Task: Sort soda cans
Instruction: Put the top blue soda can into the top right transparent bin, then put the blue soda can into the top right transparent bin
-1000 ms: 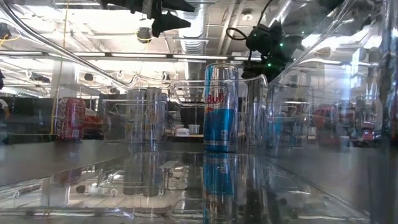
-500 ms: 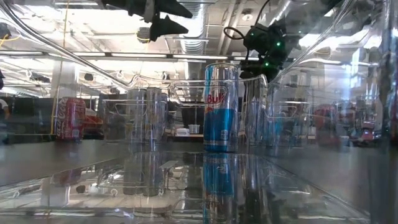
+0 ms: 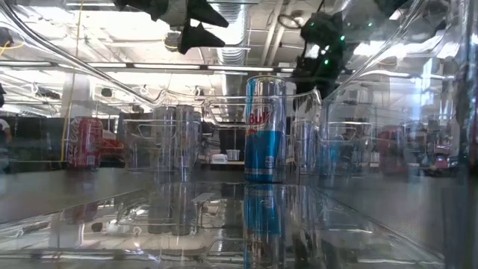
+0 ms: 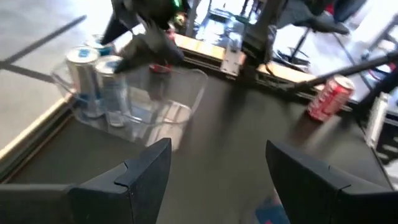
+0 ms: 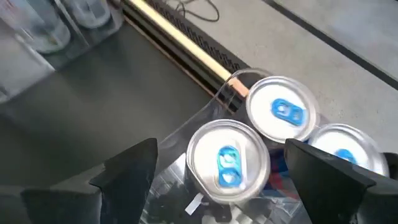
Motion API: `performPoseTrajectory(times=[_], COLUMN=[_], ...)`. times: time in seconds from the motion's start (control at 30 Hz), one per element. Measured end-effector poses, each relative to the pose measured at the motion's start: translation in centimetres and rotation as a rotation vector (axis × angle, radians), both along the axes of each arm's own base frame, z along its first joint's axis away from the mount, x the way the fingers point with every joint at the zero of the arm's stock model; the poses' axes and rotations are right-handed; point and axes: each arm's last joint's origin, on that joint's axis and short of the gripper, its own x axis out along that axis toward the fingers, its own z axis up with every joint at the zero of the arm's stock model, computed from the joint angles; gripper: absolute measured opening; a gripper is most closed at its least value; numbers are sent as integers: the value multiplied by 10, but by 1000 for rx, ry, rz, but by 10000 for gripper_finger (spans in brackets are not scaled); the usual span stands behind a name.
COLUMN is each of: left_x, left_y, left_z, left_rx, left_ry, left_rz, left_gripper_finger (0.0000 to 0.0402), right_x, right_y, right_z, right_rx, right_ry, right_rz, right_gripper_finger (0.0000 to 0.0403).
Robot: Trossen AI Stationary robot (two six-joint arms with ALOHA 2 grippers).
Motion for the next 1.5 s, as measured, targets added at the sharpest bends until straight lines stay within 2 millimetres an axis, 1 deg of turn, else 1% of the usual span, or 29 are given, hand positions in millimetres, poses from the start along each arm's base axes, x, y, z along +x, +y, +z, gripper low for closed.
performPoseTrajectory(times=[0.17,0.27,0.3,0.37,0.47,0.5,0.57,0.6,0.67,0.7,0.73,0.8,0.87,1.0,1.07,1.23,1.4,1.5], left_x=[-1,-1,0,3,8,10,9,12,18,18,22,30,38,49,53,57,59,60], left_y=[-5,-9,-11,-15,-25,-27,-32,-34,-38,-40,-42,-46,-51,-56,-57,-61,-62,-61], left_z=[-5,-8,-13,-25,-43,-45,-53,-57,-60,-63,-67,-67,-78,-89,-93,-100,-107,-104], left_rx=[3,42,59,87,114,113,96,91,95,90,91,101,93,102,93,96,88,98], left_ry=[55,83,99,145,191,179,211,223,215,233,236,193,217,211,208,220,251,227], left_rz=[-37,-69,-84,-128,-217,-239,-270,-283,-296,-306,-318,-328,-349,-371,-371,-399,-408,-408], left_gripper_finger=[256,256,256,256,256,256,256,256,256,256,256,256,256,256,256,256,256,256], right_x=[-17,-23,-25,-27,-29,-29,-26,-23,-17,-14,-10,-3,5,17,25,47,65,72], right_y=[16,33,40,55,79,86,104,112,132,141,149,164,178,201,208,225,237,239], right_z=[32,49,53,58,58,58,58,58,59,58,57,53,48,36,27,11,-8,-16], right_rx=[-18,-29,-18,49,210,268,375,411,460,473,475,469,425,345,351,369,355,353], right_ry=[-125,-197,-216,-240,-239,-241,-258,-272,-278,-277,-277,-255,-233,-181,-159,-196,-187,-182], right_rz=[-38,-19,4,100,279,324,402,431,478,495,506,516,505,511,521,525,544,544], right_gripper_finger=[369,369,369,369,368,366,363,361,358,357,356,354,352,338,330,321,330,341])
